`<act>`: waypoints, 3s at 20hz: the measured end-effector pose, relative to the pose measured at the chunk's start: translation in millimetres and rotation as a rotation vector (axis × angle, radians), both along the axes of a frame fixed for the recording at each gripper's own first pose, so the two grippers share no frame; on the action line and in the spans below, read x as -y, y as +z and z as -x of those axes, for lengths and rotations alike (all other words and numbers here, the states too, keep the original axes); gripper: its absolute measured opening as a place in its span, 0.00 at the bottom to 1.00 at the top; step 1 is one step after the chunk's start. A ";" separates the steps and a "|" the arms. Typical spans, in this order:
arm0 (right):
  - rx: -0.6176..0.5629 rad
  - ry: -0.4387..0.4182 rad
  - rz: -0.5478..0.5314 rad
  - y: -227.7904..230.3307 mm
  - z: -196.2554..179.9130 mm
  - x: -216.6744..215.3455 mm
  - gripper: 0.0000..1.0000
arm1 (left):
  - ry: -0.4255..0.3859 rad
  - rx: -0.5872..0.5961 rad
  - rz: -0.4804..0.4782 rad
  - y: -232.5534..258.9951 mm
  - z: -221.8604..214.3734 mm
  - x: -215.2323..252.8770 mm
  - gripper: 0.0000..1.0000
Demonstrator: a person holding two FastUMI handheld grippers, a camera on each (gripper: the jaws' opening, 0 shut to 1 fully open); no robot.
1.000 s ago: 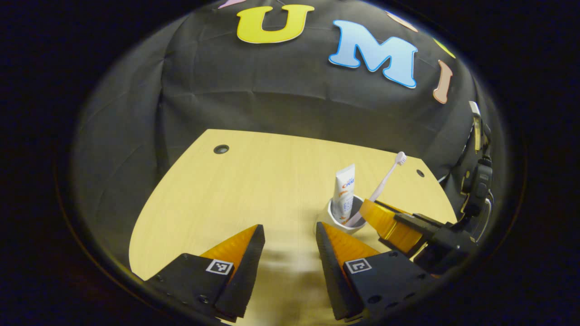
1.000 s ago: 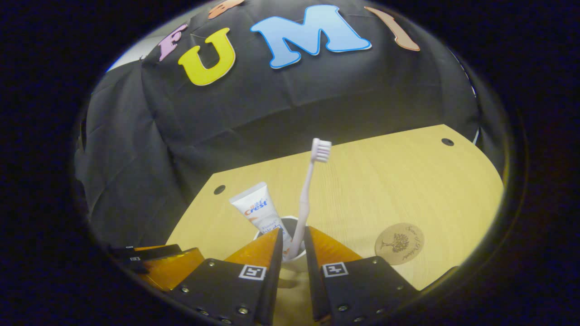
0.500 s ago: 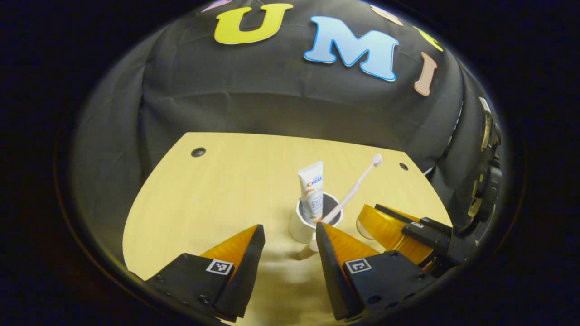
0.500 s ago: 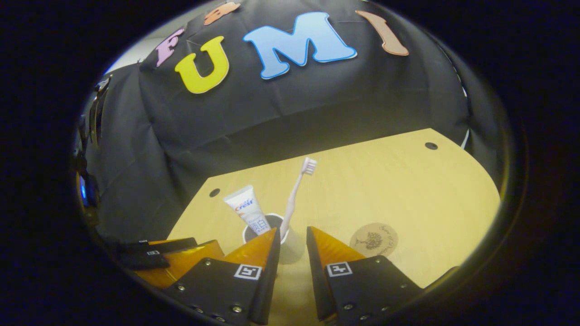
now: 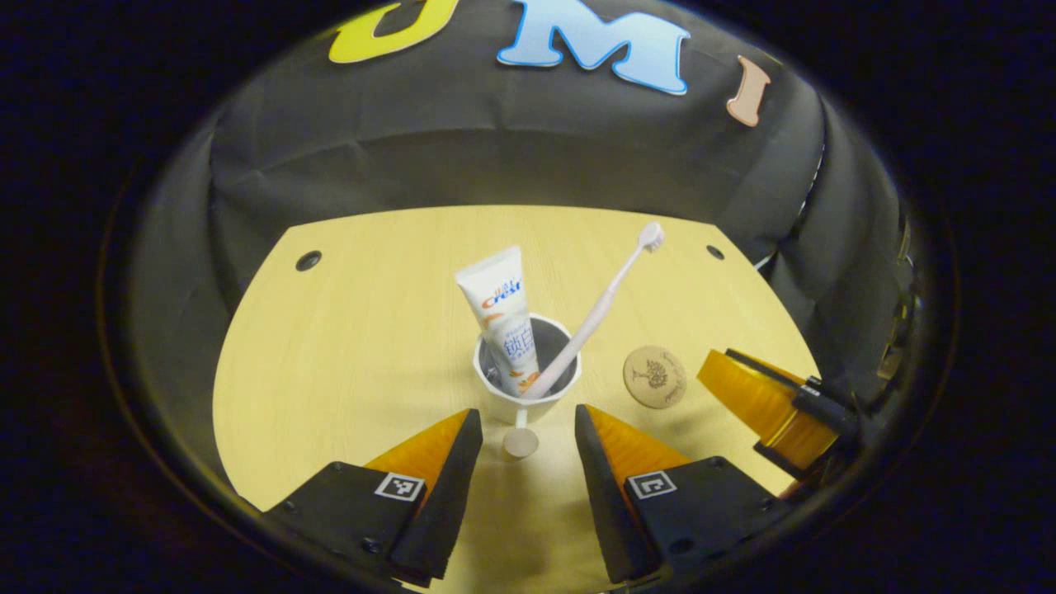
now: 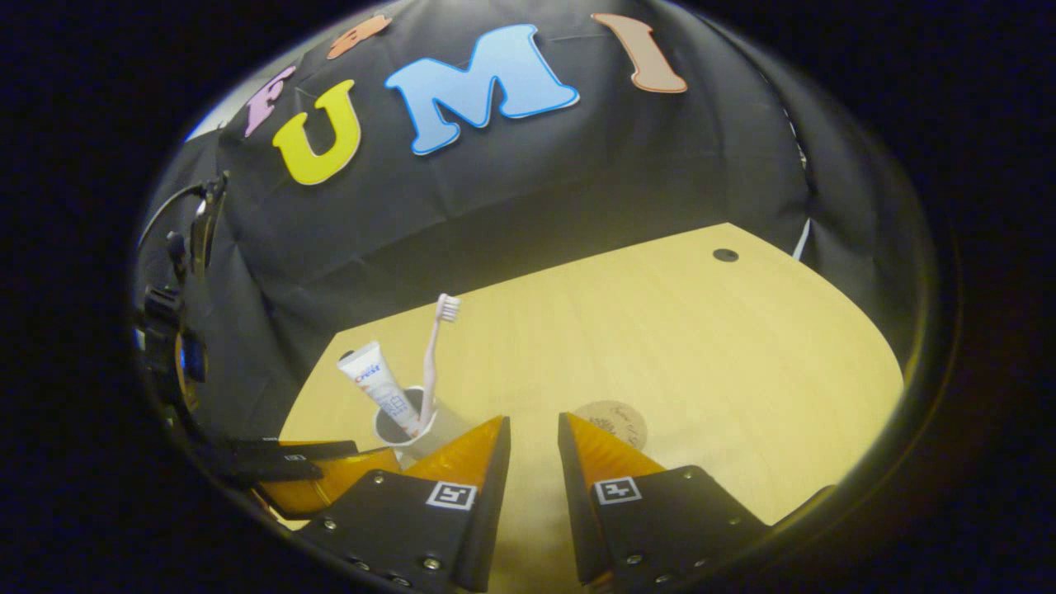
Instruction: Put the toothbrush and toothpaste on the desktop into the cup, then pick up the cup and place it on the coaster on the desktop.
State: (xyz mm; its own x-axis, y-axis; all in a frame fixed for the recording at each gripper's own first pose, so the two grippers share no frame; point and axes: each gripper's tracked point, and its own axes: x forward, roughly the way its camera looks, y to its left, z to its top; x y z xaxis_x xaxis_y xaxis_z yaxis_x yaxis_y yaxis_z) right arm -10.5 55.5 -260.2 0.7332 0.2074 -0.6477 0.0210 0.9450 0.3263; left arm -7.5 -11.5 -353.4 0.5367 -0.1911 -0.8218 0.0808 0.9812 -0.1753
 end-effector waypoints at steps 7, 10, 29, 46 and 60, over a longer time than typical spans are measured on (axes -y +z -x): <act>-0.055 -0.067 0.012 -15.2 11.0 33.9 0.38 | -0.023 -0.203 -0.057 -48.8 -1.7 -2.2 0.74; -0.087 -0.083 0.017 -25.3 15.9 43.8 0.38 | -0.046 -0.247 -0.082 -57.7 -5.1 -1.5 0.72; -0.180 -0.125 0.010 -48.8 26.3 55.1 0.38 | -0.131 -0.248 -0.069 -53.0 -27.4 25.3 0.35; -0.205 -0.289 0.018 -53.5 54.3 129.6 0.38 | -0.326 -0.250 -0.051 20.8 6.8 44.5 0.34; -0.237 -0.298 0.009 -66.0 57.3 136.9 0.38 | -0.352 -0.210 -0.095 52.2 40.7 23.0 0.34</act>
